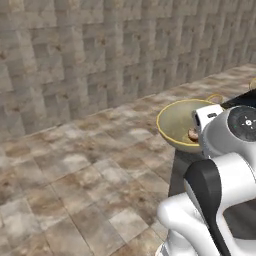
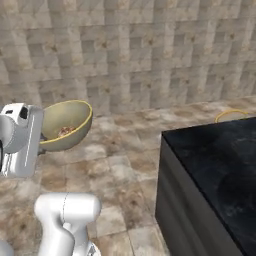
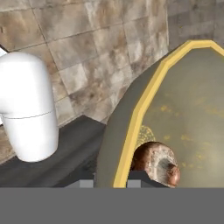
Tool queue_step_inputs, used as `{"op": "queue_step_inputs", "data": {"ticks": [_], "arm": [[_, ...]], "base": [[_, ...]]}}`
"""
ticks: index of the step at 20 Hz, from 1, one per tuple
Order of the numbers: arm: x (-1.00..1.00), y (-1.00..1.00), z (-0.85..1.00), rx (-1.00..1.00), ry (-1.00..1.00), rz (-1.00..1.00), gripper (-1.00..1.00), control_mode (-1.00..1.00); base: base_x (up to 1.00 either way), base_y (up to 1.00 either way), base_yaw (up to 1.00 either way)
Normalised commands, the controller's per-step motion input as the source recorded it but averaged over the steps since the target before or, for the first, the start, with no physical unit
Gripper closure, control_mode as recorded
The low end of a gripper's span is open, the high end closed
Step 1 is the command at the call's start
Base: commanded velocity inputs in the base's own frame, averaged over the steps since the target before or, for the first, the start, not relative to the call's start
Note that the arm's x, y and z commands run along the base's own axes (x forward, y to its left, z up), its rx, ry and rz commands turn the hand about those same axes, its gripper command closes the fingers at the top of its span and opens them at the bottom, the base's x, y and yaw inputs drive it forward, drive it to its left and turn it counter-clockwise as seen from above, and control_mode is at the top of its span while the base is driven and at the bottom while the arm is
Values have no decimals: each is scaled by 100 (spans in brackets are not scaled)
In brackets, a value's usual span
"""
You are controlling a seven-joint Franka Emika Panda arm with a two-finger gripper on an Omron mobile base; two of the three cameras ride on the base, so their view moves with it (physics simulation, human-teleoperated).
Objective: Pick the mushroom from the cabinet and place it in the bowl. Then pick the bowl and place it in the sink. Then turn on the sink facuet.
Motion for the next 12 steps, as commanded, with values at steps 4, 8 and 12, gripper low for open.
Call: {"op": "queue_step_inputs", "data": {"ticks": [4,8,12], "arm": [[0,0,0,0,0,0,100,100],[0,0,0,0,0,0,100,100],[0,0,0,0,0,0,100,100]], "base": [[0,54,-75],[0,58,-71],[0,36,-69]]}}
